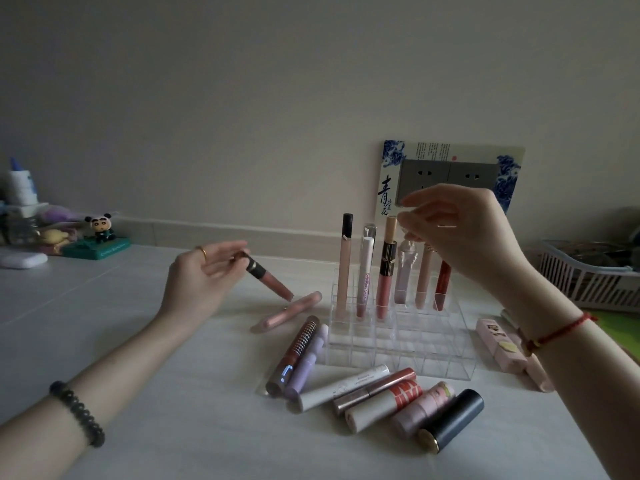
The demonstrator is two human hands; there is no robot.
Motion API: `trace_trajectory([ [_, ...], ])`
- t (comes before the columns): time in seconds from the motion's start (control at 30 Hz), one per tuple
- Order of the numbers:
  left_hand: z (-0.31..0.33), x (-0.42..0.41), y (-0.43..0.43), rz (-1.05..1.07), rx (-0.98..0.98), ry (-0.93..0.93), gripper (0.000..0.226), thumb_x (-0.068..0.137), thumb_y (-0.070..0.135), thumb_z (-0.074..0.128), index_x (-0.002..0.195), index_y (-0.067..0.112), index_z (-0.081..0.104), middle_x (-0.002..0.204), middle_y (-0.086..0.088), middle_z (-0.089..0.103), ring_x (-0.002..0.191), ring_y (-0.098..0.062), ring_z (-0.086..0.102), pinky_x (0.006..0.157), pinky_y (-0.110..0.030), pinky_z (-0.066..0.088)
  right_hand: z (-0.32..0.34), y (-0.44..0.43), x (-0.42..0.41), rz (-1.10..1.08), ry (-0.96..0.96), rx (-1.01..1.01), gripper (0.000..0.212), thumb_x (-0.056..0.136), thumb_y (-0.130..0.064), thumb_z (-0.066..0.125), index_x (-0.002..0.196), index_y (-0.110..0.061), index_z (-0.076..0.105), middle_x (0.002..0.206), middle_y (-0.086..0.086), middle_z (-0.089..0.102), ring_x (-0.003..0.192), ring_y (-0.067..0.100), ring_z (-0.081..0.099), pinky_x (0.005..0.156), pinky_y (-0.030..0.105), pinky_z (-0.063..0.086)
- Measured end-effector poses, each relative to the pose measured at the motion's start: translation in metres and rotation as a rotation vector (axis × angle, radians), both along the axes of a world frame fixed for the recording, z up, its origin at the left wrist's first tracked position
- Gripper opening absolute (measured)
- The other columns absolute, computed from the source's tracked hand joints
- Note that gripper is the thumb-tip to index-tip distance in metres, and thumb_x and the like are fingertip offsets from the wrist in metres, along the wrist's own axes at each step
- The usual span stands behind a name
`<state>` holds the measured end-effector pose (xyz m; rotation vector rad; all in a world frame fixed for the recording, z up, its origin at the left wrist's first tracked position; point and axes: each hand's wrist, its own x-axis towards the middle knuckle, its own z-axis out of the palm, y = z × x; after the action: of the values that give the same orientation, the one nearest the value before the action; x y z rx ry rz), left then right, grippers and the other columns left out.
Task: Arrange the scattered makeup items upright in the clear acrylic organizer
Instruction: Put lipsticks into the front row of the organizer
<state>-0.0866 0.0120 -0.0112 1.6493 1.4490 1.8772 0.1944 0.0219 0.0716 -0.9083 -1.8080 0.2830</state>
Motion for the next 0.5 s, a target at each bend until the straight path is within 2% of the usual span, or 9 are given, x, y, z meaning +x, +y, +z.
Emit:
trace_trajectory([
  [0.07, 0.019, 0.006, -0.005, -0.078, 0.071, -0.062, 0.031, 0.078, -0.003, 0.062, 0.087, 0.026, 0.061, 0.066, 0.028, 0.068, 0.071, 0.011, 0.063, 0.071, -0.003, 0.047, 0.002, -0.005, -0.005, 0.026, -0.024, 0.005, 0.016, 0.076, -0.015, 0.066, 0.092, -0.018, 0.065, 0.073, -0.008, 0.068, 0.062, 0.001, 0.066, 0.064, 0.009, 0.051],
  [0.2, 0.056, 0.027, -0.019, -0.247, 0.194, -0.109, 0.028, 0.08, -0.001, 0.058, 0.094, 0.023, 0.06, 0.074, 0.022, 0.071, 0.08, 0.005, 0.065, 0.082, -0.013, 0.051, 0.002, -0.017, -0.017, 0.115, -0.113, -0.021, 0.022, 0.071, -0.025, 0.064, 0.093, -0.023, 0.064, 0.08, -0.012, 0.066, 0.072, -0.003, 0.064, 0.068, 0.006, 0.05],
  [0.3, 0.07, 0.051, -0.024, -0.363, 0.218, -0.093, 0.027, 0.08, -0.001, 0.057, 0.096, 0.02, 0.06, 0.077, 0.018, 0.072, 0.083, 0.002, 0.066, 0.077, -0.013, 0.052, -0.003, -0.024, -0.026, 0.219, -0.186, -0.105, 0.032, 0.066, -0.031, 0.062, 0.096, -0.021, 0.064, 0.085, -0.013, 0.066, 0.075, -0.003, 0.063, 0.071, 0.009, 0.051],
  [0.5, 0.068, 0.097, -0.02, -0.524, 0.181, -0.048, 0.028, 0.08, -0.002, 0.056, 0.096, 0.019, 0.061, 0.075, 0.016, 0.072, 0.081, 0.001, 0.066, 0.072, -0.012, 0.051, -0.02, -0.024, -0.024, 0.308, -0.177, -0.189, 0.021, 0.073, -0.016, 0.067, 0.094, -0.013, 0.066, 0.086, -0.005, 0.07, 0.074, 0.003, 0.066, 0.069, 0.014, 0.052],
])
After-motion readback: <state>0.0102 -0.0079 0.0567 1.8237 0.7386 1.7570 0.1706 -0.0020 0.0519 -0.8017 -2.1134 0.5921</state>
